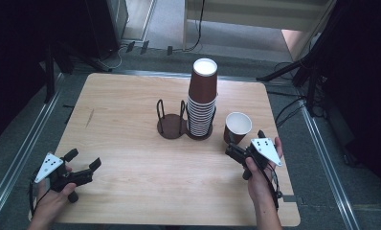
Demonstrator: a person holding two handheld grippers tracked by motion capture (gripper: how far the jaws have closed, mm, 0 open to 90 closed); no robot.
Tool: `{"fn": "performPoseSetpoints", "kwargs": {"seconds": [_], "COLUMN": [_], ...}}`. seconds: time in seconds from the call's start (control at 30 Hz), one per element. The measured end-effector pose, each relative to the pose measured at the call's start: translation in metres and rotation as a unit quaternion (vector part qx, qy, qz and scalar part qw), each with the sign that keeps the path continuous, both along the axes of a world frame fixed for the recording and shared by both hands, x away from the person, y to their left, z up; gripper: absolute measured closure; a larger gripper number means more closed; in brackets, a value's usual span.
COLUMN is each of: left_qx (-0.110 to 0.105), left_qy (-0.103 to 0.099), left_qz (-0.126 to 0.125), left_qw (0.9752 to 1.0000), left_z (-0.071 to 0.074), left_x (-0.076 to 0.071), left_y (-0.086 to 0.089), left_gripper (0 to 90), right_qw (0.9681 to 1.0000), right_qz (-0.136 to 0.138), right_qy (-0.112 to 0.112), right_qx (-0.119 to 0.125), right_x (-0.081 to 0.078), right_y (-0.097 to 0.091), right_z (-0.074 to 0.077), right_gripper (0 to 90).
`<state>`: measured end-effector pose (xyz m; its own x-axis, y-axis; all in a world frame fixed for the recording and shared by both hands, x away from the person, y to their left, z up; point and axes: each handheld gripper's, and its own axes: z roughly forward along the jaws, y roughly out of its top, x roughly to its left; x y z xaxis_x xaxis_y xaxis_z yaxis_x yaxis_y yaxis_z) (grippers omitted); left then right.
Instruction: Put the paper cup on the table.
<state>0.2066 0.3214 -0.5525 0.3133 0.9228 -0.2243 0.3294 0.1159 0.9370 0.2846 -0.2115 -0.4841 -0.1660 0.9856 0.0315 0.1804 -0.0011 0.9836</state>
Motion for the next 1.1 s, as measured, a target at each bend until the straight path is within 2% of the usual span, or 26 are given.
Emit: {"fn": "performPoseSetpoints", "kwargs": {"seconds": [0.3, 0.4, 0.57, 0.8, 1.1], "left_qx": [0.002, 0.002, 0.001, 0.001, 0.000], "left_qy": [0.000, 0.000, 0.000, 0.000, 0.000], "left_qz": [0.000, 0.001, 0.001, 0.002, 0.002], "left_qw": [1.0000, 1.0000, 1.0000, 1.0000, 1.0000], "left_z": [0.000, 0.000, 0.000, 0.000, 0.000], "left_x": [0.000, 0.000, 0.000, 0.000, 0.000], "left_y": [0.000, 0.001, 0.000, 0.000, 0.000], "left_gripper": [0.0, 0.0, 0.0, 0.0, 0.0], "right_qw": [1.0000, 0.9999, 0.9998, 0.9998, 0.9996], "right_qz": [0.002, 0.004, -0.003, -0.012, -0.025], "right_qy": [-0.008, -0.007, -0.008, -0.004, 0.014], "right_qx": [-0.003, 0.011, 0.020, 0.014, 0.001], "right_x": [-0.016, -0.022, -0.031, -0.043, -0.056], "right_y": [-0.009, -0.015, -0.026, -0.039, -0.054], "right_z": [0.002, 0.003, 0.004, -0.001, -0.015], "right_gripper": [0.0, 0.0, 0.0, 0.0, 0.0]}}
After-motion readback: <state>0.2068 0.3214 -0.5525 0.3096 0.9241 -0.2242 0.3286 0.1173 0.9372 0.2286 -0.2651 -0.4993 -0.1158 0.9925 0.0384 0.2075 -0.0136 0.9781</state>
